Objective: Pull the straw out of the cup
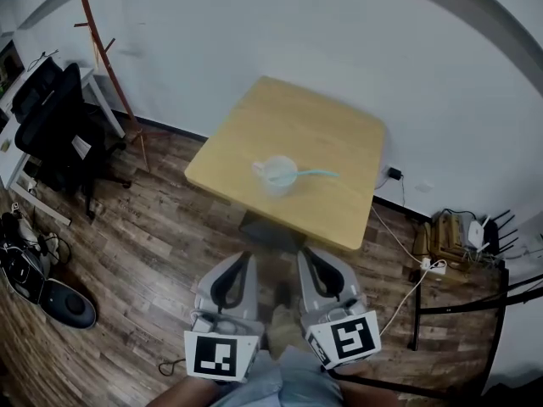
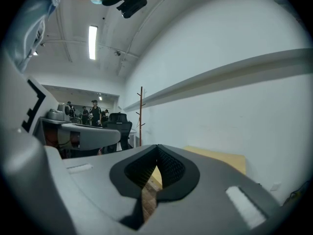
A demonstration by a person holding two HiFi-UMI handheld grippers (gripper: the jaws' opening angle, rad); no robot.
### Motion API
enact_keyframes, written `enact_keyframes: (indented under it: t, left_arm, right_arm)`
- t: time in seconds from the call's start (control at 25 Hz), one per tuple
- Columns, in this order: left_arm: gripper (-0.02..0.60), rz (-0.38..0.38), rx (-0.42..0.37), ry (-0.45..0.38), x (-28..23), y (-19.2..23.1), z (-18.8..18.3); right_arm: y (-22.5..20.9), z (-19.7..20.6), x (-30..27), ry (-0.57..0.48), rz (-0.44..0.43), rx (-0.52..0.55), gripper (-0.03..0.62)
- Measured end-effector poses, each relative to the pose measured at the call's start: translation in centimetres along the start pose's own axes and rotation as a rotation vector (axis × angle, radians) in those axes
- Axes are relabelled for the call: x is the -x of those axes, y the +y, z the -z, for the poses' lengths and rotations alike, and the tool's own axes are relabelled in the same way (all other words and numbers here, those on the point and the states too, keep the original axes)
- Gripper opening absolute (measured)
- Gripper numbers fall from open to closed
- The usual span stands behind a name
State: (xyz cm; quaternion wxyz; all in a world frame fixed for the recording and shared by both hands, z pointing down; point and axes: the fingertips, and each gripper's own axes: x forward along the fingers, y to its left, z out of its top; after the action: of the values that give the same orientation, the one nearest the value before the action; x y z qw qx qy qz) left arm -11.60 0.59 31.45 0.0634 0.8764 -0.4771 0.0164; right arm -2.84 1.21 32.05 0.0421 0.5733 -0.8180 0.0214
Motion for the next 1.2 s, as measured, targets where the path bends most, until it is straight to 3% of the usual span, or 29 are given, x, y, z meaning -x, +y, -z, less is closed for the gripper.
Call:
enact_keyframes:
  t: [0.6, 1.2]
  left_arm:
    - [0.020, -0.012, -0.042, 0.082, -11.9, 0.9, 0.3]
    - [0.020, -0.081, -0.093, -0.004, -18.0, 0.8, -3.6]
  right_arm:
    - [-10.5, 0.3, -7.4, 0.002, 0.015, -0.077, 0.008]
    - [-15.3, -4.1, -12.7, -0.121, -0.103, -0.033, 0.008]
